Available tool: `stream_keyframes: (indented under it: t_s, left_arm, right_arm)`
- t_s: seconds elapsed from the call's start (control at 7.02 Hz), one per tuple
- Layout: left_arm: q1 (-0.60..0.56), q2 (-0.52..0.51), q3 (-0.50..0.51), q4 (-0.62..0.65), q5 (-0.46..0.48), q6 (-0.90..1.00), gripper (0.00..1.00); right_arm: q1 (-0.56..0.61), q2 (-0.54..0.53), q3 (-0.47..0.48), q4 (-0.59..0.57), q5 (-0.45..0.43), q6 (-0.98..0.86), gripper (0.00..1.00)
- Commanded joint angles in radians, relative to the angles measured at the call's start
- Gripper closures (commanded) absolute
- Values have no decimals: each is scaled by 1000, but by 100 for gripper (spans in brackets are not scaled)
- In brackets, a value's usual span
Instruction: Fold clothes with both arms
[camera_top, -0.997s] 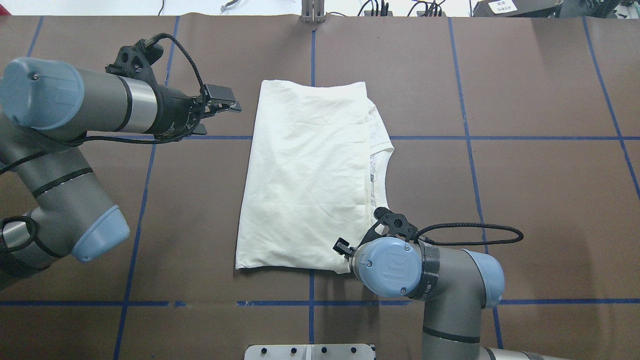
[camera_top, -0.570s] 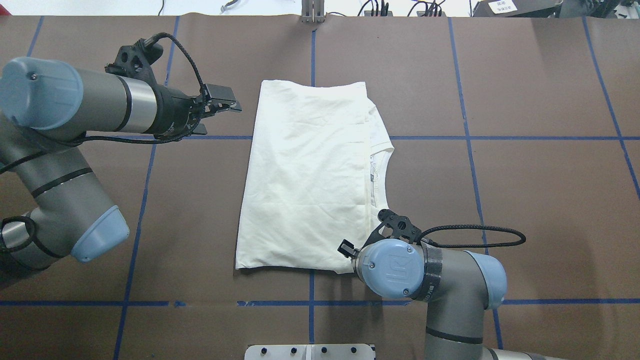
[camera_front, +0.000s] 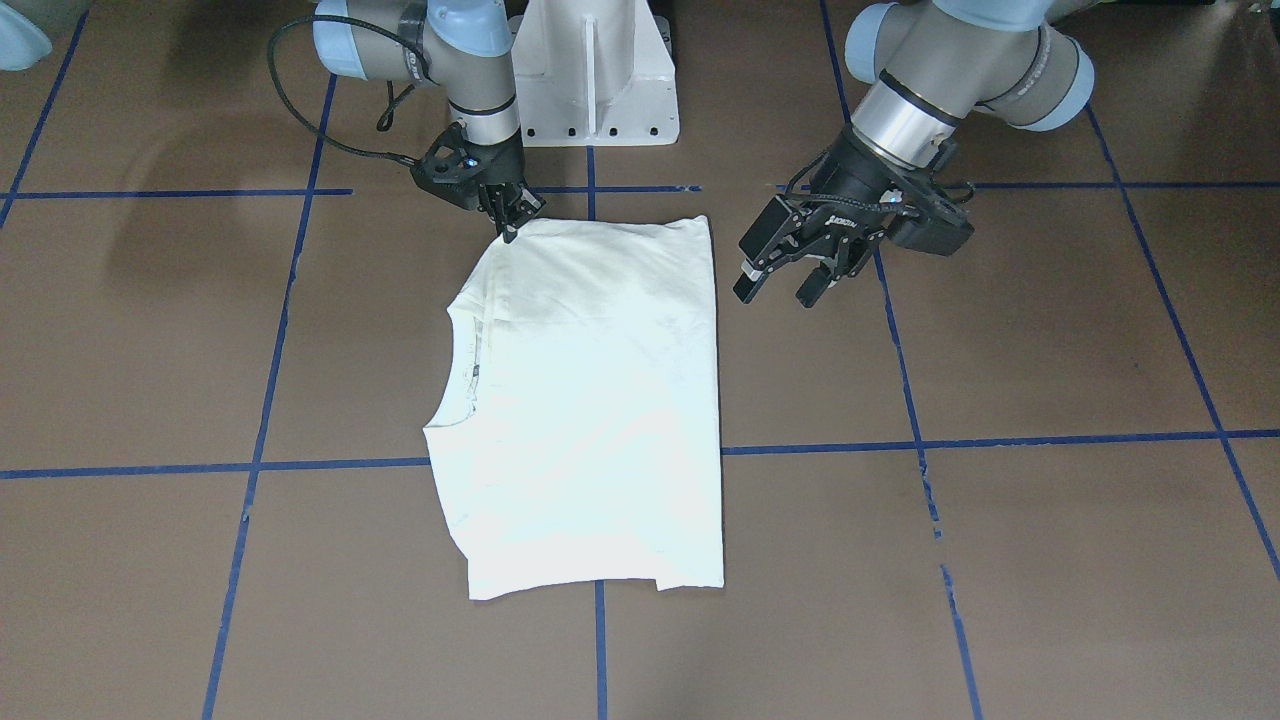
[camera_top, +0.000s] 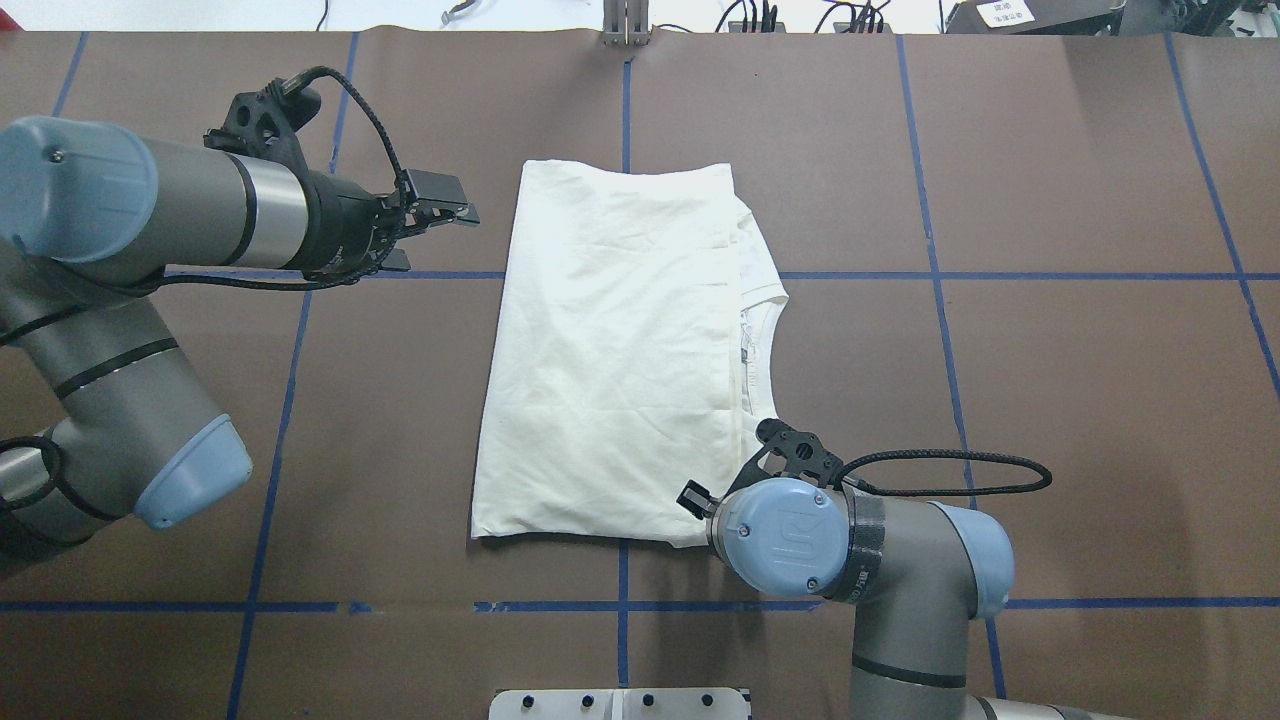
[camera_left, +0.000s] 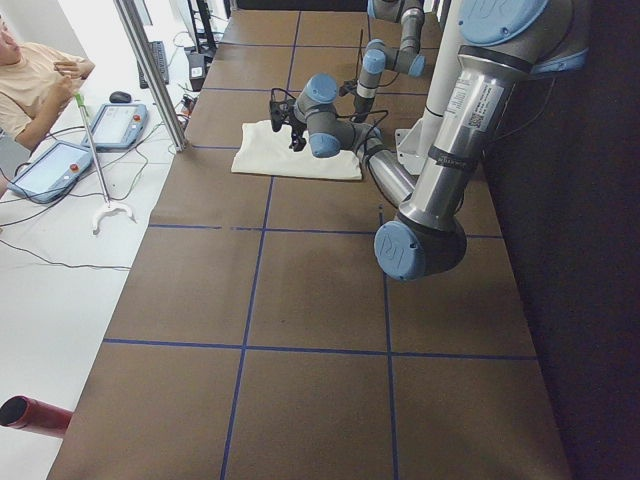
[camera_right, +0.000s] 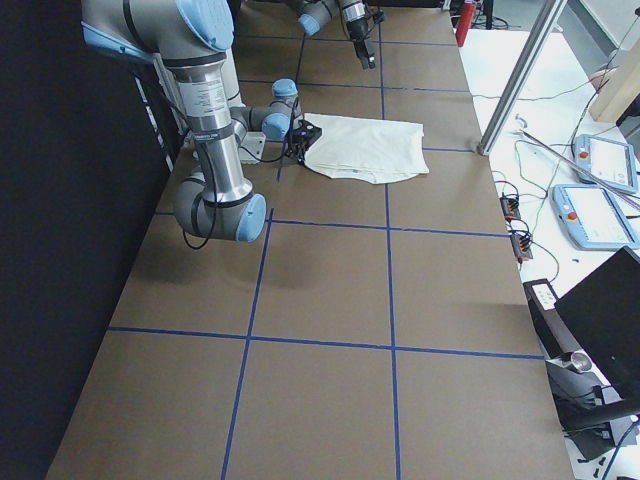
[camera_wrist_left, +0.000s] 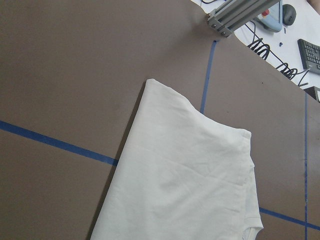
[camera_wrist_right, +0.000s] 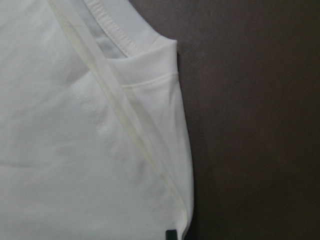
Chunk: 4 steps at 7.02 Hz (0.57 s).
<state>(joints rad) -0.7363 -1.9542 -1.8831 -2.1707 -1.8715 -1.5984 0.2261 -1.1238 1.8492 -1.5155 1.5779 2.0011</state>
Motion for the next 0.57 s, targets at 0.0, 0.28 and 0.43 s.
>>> stream_keyframes:
  t_s: [0.0, 0.28, 0.43]
  left_arm:
    - [0, 3, -2, 0, 0, 0, 0]
    - [26, 15, -8, 0, 2, -53, 0]
    - [73, 20, -31, 5, 2, -111, 0]
  right_arm:
    - [6, 1, 10, 1, 5, -7, 100]
    - [18, -19, 105, -11, 25, -7, 100]
    - [18, -52, 140, -11, 33, -7, 100]
